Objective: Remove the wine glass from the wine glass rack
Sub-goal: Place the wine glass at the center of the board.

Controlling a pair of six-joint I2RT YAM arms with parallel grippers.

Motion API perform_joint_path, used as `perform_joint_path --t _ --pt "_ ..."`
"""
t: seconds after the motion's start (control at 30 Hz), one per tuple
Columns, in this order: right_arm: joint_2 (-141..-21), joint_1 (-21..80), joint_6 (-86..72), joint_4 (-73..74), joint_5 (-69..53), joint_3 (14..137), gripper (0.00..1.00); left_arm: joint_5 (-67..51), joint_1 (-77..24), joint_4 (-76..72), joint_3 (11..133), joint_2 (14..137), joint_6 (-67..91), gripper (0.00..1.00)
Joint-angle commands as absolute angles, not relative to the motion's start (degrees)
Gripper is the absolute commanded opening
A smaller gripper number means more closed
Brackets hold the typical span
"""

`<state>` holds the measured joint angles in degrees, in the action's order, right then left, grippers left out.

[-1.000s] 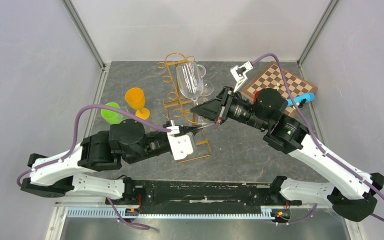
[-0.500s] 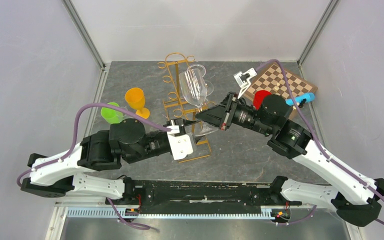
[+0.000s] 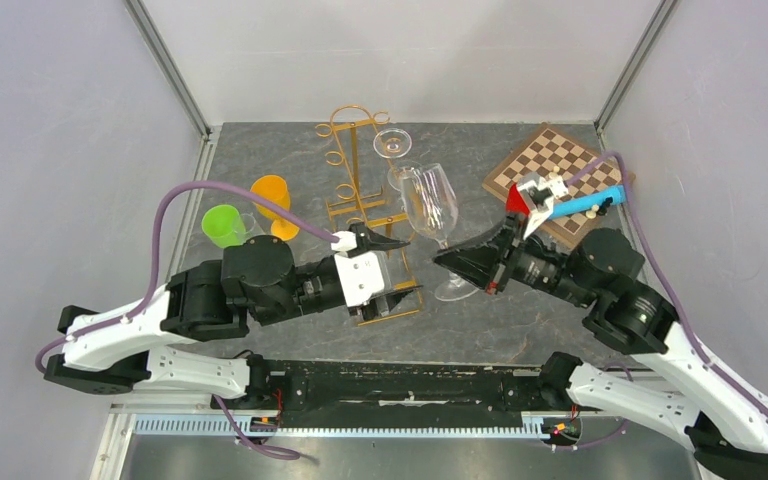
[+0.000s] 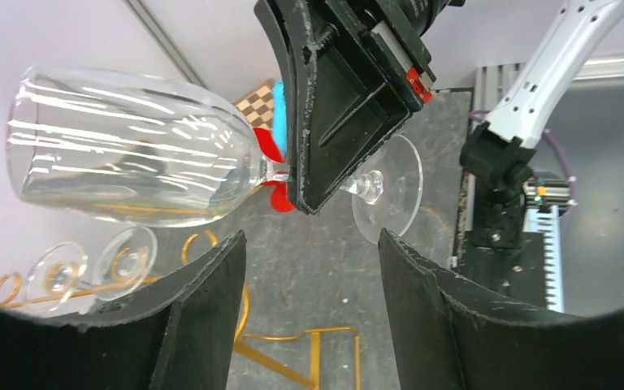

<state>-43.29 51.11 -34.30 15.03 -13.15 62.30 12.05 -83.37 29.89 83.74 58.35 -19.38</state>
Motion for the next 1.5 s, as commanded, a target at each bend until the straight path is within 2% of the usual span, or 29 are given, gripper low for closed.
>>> perform_joint_path --t 0.0,0.2,0.53,1.03,1.2,1.47 --pt "-37.96 51.07 -24.59 16.99 -9.58 60.69 0.00 10.02 -83.51 26.70 86.46 59.04 -11.10 0.68" --pt "-32.17 51.09 -14.72 22.26 -8.64 59.54 0.00 9.74 -83.57 25.17 87.89 58.57 -3.38 0.72" --pt "-26.96 51.12 3.44 28.06 -5.39 56.63 0.00 9.77 -83.44 24.88 91.78 59.58 11.20 0.71" --pt "-24.34 51.09 29.58 25.35 -4.22 51.11 0.00 22.43 -81.91 42.64 104.99 66.49 28.97 0.67" --pt "-24.03 51.11 33.05 23.66 -5.48 50.67 0.00 16.86 -74.58 47.46 105.62 67.90 33.65 0.63" --pt "-23.94 51.13 33.90 20.74 -7.47 51.48 0.00 5.33 -64.15 44.10 98.28 66.21 37.69 0.61"
